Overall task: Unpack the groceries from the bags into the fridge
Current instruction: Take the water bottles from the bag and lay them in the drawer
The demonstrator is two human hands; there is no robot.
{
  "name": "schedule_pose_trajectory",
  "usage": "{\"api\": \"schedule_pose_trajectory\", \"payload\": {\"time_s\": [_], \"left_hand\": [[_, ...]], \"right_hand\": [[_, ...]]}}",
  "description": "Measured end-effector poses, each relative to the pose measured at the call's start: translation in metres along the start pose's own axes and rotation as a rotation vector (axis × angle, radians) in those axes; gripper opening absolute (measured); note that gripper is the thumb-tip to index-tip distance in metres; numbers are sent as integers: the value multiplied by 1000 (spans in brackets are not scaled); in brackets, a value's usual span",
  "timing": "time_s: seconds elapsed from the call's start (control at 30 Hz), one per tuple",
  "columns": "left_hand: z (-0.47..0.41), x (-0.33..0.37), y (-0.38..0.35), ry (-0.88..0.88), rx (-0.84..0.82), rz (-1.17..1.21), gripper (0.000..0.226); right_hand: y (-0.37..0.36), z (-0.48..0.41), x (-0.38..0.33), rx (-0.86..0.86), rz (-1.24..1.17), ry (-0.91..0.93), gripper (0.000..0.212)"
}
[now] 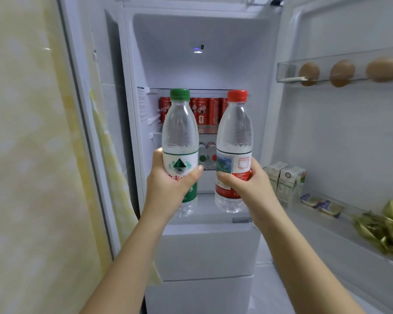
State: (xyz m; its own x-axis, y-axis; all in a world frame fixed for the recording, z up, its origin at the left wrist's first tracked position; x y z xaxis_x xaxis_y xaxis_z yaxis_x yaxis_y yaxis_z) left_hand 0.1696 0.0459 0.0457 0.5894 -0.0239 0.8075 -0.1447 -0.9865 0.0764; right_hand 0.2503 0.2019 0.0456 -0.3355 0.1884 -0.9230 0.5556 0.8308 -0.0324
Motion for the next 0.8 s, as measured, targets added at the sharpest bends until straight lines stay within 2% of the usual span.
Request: {"api": "schedule_pose_trajectory", "payload": {"time_s": [0.53, 0.8], "left_hand": [[-113, -111, -69, 89, 41, -59, 57], [-149, -177, -91, 166, 95, -59, 66]], "right_hand": [[-16, -166, 108, -69, 79, -12, 48], [-25, -226, 176, -78, 140, -72, 71]]}}
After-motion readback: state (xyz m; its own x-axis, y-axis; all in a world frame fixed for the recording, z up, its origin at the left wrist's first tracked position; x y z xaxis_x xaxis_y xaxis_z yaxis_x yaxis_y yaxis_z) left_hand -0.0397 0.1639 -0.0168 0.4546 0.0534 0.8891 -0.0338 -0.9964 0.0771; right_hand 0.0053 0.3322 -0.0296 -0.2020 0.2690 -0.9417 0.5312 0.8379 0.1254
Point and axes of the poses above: each hand's wrist, its own z-axis away from the middle knuckle, its own y-axis out of the back of the hand, x = y × z, the point moved 1 cm from there along -z, towards the middle knuckle, and after that the axes turned 1 degree about -y, right-handed, at the moved point
